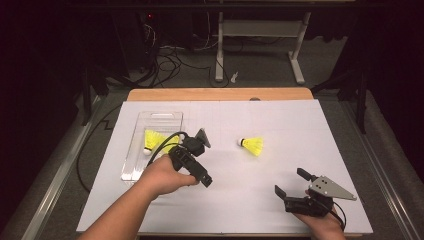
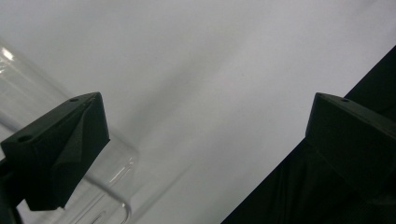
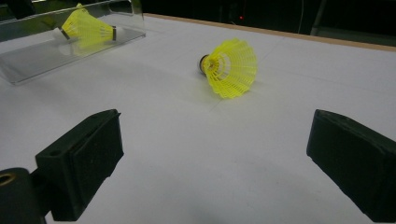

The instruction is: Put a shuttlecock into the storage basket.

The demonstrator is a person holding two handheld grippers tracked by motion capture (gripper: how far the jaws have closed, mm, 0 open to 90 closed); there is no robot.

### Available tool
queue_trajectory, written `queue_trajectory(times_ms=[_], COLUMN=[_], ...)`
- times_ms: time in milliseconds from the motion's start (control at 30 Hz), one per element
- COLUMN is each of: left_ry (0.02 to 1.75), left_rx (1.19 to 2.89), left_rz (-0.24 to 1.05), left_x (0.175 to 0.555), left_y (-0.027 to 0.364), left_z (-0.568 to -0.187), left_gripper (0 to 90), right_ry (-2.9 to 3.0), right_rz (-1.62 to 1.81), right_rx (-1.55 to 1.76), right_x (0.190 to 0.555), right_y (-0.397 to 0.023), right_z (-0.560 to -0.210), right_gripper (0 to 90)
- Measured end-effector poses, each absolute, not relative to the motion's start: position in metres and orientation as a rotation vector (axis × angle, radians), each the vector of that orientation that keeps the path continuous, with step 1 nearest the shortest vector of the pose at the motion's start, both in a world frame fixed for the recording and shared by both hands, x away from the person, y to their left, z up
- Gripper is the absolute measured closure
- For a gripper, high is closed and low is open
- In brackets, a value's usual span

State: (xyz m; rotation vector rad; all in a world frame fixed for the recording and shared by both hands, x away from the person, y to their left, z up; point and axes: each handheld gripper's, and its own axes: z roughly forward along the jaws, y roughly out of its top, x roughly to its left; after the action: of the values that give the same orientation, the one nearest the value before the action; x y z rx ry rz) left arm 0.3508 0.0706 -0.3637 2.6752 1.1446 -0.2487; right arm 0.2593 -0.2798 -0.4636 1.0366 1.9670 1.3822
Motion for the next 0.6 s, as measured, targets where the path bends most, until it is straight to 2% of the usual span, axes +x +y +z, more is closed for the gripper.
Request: queue_trajectory(times_ms=[333,600], left_ry=[1.094,1.05], left_rx=[2.686,2.707], left_rz=[-0.262,-0.284], left_x=[0.351,0.35], left_y=[0.053,0.046], left_z=[-0.373,-0.381], left_gripper=[0.8,0.8], right_ry=[1.95,1.967], right_rz=[1.388,1.369], right_rx=[1.054,1.07], right_x=[0.262,0.277], right_y=[-0.276,-0.27], right_z=[-0.463,-0.45], right_gripper=[3.6,3.7])
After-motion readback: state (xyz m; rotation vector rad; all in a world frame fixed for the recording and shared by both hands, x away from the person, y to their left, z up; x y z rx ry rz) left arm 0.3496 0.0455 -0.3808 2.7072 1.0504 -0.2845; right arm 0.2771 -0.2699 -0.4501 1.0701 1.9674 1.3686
